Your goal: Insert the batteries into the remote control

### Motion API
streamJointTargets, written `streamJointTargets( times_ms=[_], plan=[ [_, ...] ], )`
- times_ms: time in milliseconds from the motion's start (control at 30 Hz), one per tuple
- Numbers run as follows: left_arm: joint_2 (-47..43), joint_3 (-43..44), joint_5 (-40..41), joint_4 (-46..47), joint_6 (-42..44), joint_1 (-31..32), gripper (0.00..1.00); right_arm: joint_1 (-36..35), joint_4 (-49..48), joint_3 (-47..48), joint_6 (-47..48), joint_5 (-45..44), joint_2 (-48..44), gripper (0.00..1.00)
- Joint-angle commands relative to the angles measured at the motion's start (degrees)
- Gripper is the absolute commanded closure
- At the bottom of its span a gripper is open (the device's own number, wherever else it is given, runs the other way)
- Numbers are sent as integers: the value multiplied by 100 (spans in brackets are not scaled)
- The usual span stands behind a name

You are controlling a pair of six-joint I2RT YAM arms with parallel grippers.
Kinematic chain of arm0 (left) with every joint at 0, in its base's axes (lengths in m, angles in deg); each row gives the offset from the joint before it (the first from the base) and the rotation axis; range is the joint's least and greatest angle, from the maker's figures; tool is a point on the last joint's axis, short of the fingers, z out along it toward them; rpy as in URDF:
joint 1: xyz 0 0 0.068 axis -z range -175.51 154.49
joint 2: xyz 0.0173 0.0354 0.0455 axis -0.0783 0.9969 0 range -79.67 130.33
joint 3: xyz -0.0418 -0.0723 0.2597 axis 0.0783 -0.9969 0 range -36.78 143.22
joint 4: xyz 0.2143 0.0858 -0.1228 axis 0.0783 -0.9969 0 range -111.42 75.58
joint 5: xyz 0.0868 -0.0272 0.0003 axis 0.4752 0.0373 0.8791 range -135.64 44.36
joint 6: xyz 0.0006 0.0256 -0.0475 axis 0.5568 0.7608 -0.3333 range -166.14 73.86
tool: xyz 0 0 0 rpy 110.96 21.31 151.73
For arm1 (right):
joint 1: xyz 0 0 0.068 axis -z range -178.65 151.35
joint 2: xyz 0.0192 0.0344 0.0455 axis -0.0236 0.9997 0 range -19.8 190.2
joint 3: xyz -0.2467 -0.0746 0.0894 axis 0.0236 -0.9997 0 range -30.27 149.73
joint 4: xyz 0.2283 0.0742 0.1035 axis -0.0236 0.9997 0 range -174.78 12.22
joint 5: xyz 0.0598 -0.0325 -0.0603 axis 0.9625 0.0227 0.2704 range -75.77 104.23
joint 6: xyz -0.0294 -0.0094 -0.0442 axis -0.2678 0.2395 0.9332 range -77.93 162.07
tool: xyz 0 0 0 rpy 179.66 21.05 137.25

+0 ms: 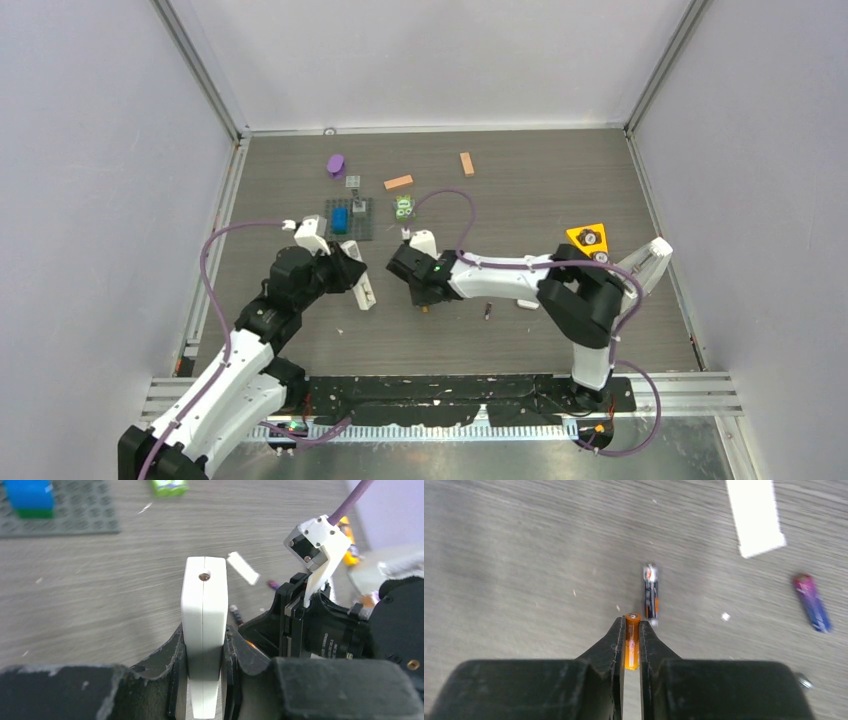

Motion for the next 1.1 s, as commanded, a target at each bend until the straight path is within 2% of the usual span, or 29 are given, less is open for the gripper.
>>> streamJointTargets(
  times_ms=[0,67,200,400,600,767,1067],
  plan=[
    [-416,-99,-1424,1851,420,-69,100,-24,-1086,-827,441,-617,-1535,95],
    [-426,-42,-1775,2021,414,-70,100,-28,-1478,-1162,636,-581,-2325,95],
    [-330,155,-2463,2456,209,-85,100,-98,-2060,-1411,1097,-409,-3254,95],
    [70,448,-3184,3434,-553,-143,100,-181,-2681,-1283,1696,97,-4150,95],
    [976,1128,-3789,3559,-2174,-523,100,-349,-2842,-896,2090,385,-4213,95],
    [1684,1107,-4267,5005,-3864,-775,100,-534,-2851,-554,2293,463,-4104,95],
    [1958,909,-4203,5525,-4683,-782,100,-573,-2724,-84,2397,356,-3615,94]
  ],
)
